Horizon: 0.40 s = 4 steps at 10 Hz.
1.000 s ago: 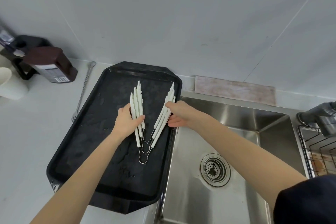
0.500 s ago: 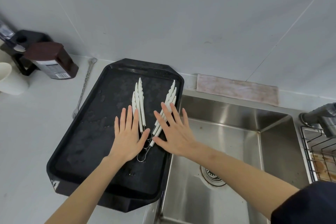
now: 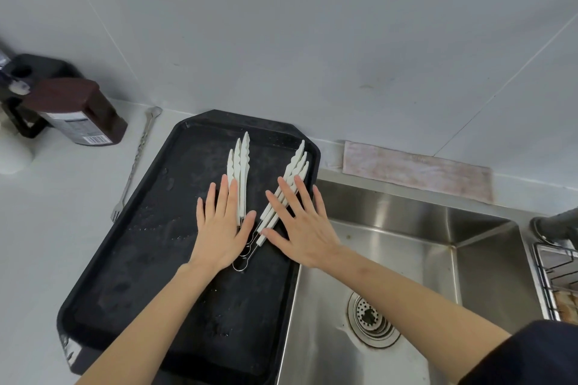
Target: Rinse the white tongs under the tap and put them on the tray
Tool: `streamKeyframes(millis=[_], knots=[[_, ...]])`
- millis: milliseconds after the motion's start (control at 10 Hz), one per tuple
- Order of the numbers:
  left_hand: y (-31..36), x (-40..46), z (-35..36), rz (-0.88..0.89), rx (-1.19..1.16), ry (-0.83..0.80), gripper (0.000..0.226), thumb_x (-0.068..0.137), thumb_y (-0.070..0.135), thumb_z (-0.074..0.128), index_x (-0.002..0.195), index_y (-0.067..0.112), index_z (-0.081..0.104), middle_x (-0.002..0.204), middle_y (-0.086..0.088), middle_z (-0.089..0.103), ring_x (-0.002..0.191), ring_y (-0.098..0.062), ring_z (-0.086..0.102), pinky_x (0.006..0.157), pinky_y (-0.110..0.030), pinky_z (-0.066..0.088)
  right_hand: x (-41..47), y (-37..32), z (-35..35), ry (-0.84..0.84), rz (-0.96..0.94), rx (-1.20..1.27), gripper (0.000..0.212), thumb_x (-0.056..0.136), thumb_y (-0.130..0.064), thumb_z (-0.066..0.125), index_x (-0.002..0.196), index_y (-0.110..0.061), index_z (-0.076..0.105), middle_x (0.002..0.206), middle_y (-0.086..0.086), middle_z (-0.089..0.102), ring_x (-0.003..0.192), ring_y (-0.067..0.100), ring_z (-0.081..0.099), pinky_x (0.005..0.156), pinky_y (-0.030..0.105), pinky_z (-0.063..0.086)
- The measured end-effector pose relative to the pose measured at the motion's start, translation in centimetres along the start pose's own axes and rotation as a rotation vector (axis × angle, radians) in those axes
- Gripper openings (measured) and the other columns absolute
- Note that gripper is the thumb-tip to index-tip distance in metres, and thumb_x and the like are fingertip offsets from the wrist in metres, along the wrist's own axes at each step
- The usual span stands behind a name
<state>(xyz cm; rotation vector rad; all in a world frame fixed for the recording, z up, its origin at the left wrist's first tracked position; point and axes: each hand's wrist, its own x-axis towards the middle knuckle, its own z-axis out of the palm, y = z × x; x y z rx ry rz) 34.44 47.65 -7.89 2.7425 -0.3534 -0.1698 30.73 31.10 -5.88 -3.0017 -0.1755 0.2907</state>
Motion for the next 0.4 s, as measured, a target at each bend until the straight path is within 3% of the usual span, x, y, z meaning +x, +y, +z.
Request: streamKeyframes(millis=[100, 200, 300, 400], knots=[[-0.1, 0.2, -0.3, 0.005, 0.028, -0.018, 0.088, 0.076, 0.062, 0.003, 0.148, 0.012, -0.003, 0.16, -0.005, -0.006, 0.147, -0.023, -0.007, 0.117, -0.041, -0.007, 0.0, 0.1, -0.4, 0.011, -0.015, -0.005, 0.075, 0.09, -0.059, 0.004, 0.136, -0.02, 0.05, 0.146, 0.01, 0.047, 0.136, 0.035, 0.041, 0.106, 0.053, 0.024], [0.1, 0.1, -0.7, -0.003, 0.052, -0.062, 0.092, 0.072, 0.064, -0.001, 0.149, 0.013, -0.006, 0.16, -0.004, -0.009, 0.147, -0.022, -0.009, 0.117, -0.043, -0.007, -0.3, 0.3, -0.9, 0.039, -0.076, 0.077, 0.073, 0.088, -0.06, 0.012, 0.148, -0.021, 0.028, 0.159, 0.007, 0.021, 0.147, 0.033, 0.011, 0.113, 0.048, -0.003], [0.3, 0.3, -1.5, -0.022, 0.084, -0.103, 0.095, 0.069, 0.065, -0.003, 0.149, 0.014, -0.007, 0.16, -0.004, -0.011, 0.147, -0.023, -0.011, 0.117, -0.045, -0.006, -0.9, 0.8, -1.5, 0.064, -0.05, 0.129, 0.075, 0.084, -0.058, 0.017, 0.151, -0.023, 0.015, 0.162, 0.003, 0.006, 0.149, 0.029, -0.005, 0.112, 0.044, -0.015], [1.7, 0.3, -3.1, -0.011, 0.079, -0.055, 0.097, 0.067, 0.065, -0.005, 0.149, 0.013, -0.006, 0.16, -0.005, -0.01, 0.147, -0.026, -0.01, 0.117, -0.048, -0.005, -2.0, 1.4, -2.9, 0.087, 0.028, 0.143, 0.078, 0.081, -0.059, 0.016, 0.151, -0.025, 0.008, 0.162, 0.001, 0.003, 0.149, 0.027, -0.008, 0.115, 0.047, -0.012]])
